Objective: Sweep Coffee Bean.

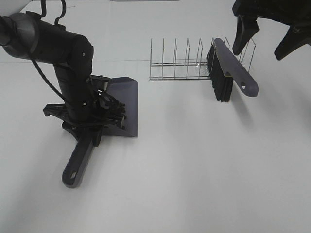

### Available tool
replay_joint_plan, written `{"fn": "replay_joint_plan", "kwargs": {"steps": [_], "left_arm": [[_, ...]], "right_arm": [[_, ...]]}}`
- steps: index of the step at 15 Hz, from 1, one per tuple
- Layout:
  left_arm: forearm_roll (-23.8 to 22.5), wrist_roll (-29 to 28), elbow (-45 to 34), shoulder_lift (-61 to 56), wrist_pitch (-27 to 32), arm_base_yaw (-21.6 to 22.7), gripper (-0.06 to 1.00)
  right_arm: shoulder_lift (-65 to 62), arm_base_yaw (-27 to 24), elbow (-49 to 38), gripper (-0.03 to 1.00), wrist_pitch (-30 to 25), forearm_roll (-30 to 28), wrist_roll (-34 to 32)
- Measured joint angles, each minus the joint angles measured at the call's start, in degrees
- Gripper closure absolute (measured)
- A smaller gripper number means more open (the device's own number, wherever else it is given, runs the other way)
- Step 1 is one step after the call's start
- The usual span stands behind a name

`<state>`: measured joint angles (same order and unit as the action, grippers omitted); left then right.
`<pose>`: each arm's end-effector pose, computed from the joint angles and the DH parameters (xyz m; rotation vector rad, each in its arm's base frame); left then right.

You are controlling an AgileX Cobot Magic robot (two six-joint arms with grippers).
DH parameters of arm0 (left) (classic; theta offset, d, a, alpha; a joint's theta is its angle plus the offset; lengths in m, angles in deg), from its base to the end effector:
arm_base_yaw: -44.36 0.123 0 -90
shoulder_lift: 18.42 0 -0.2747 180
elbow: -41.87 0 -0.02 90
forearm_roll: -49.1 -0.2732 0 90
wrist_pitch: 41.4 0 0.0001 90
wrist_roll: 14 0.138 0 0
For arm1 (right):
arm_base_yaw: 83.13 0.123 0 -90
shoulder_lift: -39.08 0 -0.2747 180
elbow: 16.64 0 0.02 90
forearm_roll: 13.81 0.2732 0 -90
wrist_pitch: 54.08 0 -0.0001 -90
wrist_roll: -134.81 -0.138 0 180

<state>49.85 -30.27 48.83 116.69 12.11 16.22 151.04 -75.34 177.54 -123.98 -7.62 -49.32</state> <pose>0.3677 -0.1983 0.0259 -0.3094 -3.0954 -0.0020 0.3999 0.0688 0.2265 -0.0553 2.9325 0.1868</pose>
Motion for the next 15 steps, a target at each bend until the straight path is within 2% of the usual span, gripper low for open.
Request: {"fn": "replay_joint_plan", "kwargs": {"steps": [2, 4, 5, 7, 10, 11, 13, 14, 15], "left_arm": [[0.11, 0.0, 0.23, 0.0, 0.11, 0.0, 0.58], [0.23, 0.34, 1.15, 0.06, 2.64, 0.0, 0.33], [0.23, 1.09, 1.83, 0.06, 4.53, 0.0, 0.26], [0.23, 2.69, 2.01, -1.95, 8.37, 0.0, 0.23], [0.69, 5.16, 2.29, -8.25, 9.85, 0.92, 0.23], [1.43, 6.3, 2.29, -10.89, 10.08, 2.81, 0.23], [2.18, 9.91, 2.35, -15.47, 11.52, 9.68, 0.23], [1.72, 13.41, 1.89, -20.28, 12.32, 16.84, 0.23], [1.55, 14.55, 0.17, -23.61, 12.32, 19.65, 0.23]], "right_arm": [[-5.9, 0.0, -4.87, 0.24, 0.0, 0.0, 0.0], [-11.75, 0.0, -9.4, 0.24, -0.06, 0.06, 0.06], [-14.55, 0.0, -11.34, 0.24, -0.06, 0.06, 0.06], [-20.28, 0.0, -14.95, 0.24, -0.11, 0.06, 0.06], [-26.53, 0.0, -17.88, 0.24, -0.17, -0.4, 0.06], [-28.36, 0.0, -18.79, 0.24, -0.17, -0.8, 0.06], [-31.51, 0.0, -20.57, 0.24, -0.17, -1.15, 0.06], [-34.72, 0.0, -22.8, 0.24, -0.17, -1.15, 0.06], [-36.55, 0.0, -24.18, 0.24, -0.17, -1.09, 0.06]]}}
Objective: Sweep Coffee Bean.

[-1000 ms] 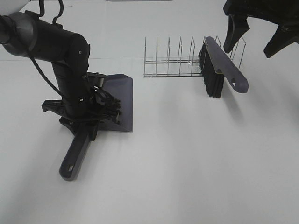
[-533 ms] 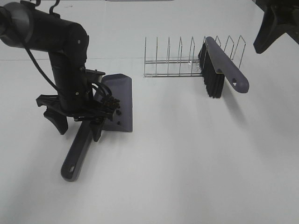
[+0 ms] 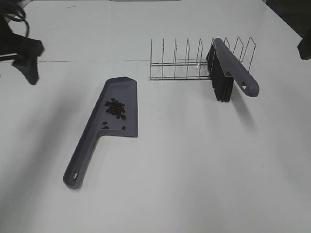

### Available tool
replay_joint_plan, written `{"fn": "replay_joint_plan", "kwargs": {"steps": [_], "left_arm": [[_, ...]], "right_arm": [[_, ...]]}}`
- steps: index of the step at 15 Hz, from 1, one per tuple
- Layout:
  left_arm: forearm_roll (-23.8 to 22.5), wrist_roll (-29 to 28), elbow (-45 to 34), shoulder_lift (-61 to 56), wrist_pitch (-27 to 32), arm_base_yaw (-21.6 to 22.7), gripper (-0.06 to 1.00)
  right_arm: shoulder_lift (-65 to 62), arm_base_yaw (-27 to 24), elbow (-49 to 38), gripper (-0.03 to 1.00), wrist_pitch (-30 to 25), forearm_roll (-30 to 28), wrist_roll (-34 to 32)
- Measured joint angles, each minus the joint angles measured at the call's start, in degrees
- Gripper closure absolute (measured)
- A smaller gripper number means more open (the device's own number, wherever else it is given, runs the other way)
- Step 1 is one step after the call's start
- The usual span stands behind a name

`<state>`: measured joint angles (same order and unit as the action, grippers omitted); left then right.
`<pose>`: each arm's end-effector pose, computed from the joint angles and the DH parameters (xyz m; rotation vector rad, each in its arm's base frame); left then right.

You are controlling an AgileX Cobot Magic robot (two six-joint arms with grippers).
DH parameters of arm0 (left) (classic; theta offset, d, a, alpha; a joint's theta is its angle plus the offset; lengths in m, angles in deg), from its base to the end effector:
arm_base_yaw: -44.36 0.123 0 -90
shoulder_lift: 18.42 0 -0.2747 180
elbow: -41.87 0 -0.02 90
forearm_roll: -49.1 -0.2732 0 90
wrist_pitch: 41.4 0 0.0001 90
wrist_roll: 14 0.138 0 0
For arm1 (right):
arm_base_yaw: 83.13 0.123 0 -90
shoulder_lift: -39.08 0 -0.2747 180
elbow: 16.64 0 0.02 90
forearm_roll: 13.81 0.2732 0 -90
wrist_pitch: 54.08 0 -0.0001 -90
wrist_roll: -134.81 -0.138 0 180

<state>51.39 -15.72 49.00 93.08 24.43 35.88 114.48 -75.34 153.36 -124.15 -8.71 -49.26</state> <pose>0.3887 -0.0630 0.1943 0.1557 2.9695 -0.0787 0.2547 0.0465 0.3056 -0.0717 2.7184 0.1832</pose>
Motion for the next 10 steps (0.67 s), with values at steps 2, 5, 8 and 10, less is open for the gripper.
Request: {"fn": "replay_joint_plan", "kwargs": {"steps": [2, 5, 8, 10], "left_arm": [[0.0, 0.46, -6.76, -7.68, -0.34, 2.29, 0.23], [-2.29, 0.46, -24.52, -26.93, -2.92, 3.67, 0.23], [-3.27, 0.46, -39.53, -51.22, -3.95, 3.67, 0.23], [-3.55, 0.46, -44.12, -65.03, -4.3, 3.67, 0.23]], "right_arm": [[-3.55, 0.0, -2.69, 0.24, 0.06, 0.57, 0.0], [-14.32, 0.0, -10.03, 0.24, 0.06, 3.09, 0.0], [-29.22, 0.0, -19.71, 0.24, 0.0, 4.24, 0.52], [-37.82, 0.0, -24.98, 0.24, -0.06, 2.81, 2.58]]}}
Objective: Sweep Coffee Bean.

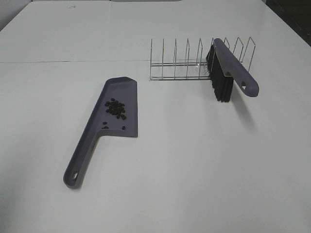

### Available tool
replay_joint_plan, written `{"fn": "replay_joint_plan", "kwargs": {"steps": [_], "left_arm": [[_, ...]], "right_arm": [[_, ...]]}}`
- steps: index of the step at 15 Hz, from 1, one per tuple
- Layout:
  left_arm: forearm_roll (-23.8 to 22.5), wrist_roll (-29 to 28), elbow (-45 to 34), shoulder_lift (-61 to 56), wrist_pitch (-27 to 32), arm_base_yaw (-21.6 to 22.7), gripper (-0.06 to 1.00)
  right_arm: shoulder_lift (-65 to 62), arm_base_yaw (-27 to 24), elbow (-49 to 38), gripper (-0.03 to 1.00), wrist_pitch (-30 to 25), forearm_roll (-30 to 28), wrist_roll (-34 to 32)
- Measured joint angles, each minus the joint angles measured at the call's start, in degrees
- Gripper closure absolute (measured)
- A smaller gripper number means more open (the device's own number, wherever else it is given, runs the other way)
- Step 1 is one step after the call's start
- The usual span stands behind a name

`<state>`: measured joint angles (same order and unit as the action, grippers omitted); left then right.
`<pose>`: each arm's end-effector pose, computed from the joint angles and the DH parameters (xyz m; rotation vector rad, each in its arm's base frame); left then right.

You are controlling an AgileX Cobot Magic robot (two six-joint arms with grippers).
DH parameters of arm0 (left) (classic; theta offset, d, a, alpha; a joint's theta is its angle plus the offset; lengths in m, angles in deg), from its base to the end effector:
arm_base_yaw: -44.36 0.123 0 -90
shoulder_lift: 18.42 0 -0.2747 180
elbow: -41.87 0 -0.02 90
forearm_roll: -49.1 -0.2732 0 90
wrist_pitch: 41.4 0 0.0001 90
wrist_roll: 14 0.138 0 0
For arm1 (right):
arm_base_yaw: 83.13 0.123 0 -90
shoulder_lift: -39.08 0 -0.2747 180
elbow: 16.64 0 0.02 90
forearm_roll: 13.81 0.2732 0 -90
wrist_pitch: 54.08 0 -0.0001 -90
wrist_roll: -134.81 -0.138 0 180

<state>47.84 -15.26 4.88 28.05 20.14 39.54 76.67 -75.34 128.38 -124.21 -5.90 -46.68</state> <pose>0.1587 -0.0107 0.2601 0.0841 2.5290 -0.0137 0.1166 0.0340 0.2828 -0.1332 2.4902 0.2494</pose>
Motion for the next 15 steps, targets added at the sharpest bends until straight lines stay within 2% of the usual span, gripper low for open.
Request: {"fn": "replay_joint_plan", "kwargs": {"steps": [2, 8, 12, 15], "left_arm": [[-0.63, 0.0, -2.64, -12.61, 0.06, 0.0, 0.23], [-0.86, 0.0, -7.85, -37.3, 4.7, 0.0, 0.23], [-0.69, -0.17, -9.05, -38.56, 2.69, 0.0, 0.23], [-0.52, -0.8, -10.14, -38.67, 0.97, 0.0, 0.23]], "right_arm": [[-7.51, 0.0, -4.18, 0.24, -0.06, -2.01, 0.74], [-26.01, 0.0, -12.61, 0.24, -0.17, -3.27, 5.27], [-29.79, 0.0, -13.06, 0.24, -0.06, -3.44, 5.84], [-29.79, 0.0, -15.58, 0.24, 5.33, -3.55, 6.36]]}}
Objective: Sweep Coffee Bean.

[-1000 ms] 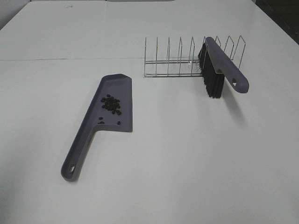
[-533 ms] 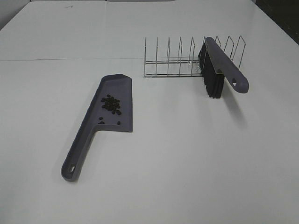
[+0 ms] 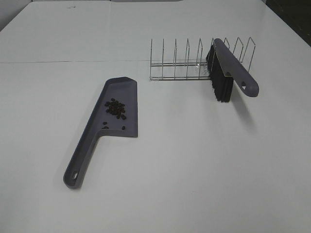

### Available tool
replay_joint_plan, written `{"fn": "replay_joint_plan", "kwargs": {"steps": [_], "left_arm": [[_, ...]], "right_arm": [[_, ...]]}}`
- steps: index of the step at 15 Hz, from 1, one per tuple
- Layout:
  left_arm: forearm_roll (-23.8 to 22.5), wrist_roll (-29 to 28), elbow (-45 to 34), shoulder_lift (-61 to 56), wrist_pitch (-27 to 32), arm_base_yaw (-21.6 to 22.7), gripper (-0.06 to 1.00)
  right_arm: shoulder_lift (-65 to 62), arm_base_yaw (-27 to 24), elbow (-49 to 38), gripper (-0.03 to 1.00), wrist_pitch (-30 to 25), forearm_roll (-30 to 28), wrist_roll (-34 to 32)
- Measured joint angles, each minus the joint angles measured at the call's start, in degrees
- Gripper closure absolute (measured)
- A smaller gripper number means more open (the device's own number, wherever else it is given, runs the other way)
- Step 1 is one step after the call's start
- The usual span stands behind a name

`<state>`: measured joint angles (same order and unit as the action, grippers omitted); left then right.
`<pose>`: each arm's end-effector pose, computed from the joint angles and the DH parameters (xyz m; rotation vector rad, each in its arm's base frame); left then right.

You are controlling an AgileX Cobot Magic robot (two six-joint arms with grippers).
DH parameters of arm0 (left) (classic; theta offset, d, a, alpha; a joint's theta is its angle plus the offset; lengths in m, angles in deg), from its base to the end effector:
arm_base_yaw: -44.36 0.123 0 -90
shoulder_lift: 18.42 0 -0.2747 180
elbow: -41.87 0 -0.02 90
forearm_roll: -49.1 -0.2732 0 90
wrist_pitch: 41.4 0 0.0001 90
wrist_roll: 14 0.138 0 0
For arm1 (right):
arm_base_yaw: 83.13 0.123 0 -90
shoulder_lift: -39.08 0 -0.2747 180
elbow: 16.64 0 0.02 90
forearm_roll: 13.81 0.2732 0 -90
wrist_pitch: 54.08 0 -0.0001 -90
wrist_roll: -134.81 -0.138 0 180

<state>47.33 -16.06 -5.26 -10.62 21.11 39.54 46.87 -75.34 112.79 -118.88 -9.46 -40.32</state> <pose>0.0624 -0.0015 0.2700 0.0469 2.0490 -0.0378 0.0633 0.0182 0.2453 -0.2422 2.1357 0.1223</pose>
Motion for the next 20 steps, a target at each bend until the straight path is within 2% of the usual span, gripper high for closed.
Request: {"fn": "replay_joint_plan", "kwargs": {"steps": [5, 7, 10, 20], "left_arm": [[0.0, -0.11, 0.0, -0.11, -0.29, 0.0, 0.23], [0.06, -0.11, 0.0, -0.11, -0.29, 1.26, 0.23], [0.23, -0.11, 0.0, -0.11, -0.29, 8.31, 0.23], [1.32, -0.29, 0.0, -0.11, -0.29, 8.59, 0.23]], "right_arm": [[0.0, 0.0, -0.06, 0.24, 0.92, -0.11, 0.0], [0.0, 0.0, -0.06, 0.24, 0.92, -0.11, 0.0], [0.0, 0.0, -0.06, 0.24, 0.92, -0.11, 0.0], [0.0, 0.0, -0.06, 0.24, 0.92, 0.34, 0.0]]}}
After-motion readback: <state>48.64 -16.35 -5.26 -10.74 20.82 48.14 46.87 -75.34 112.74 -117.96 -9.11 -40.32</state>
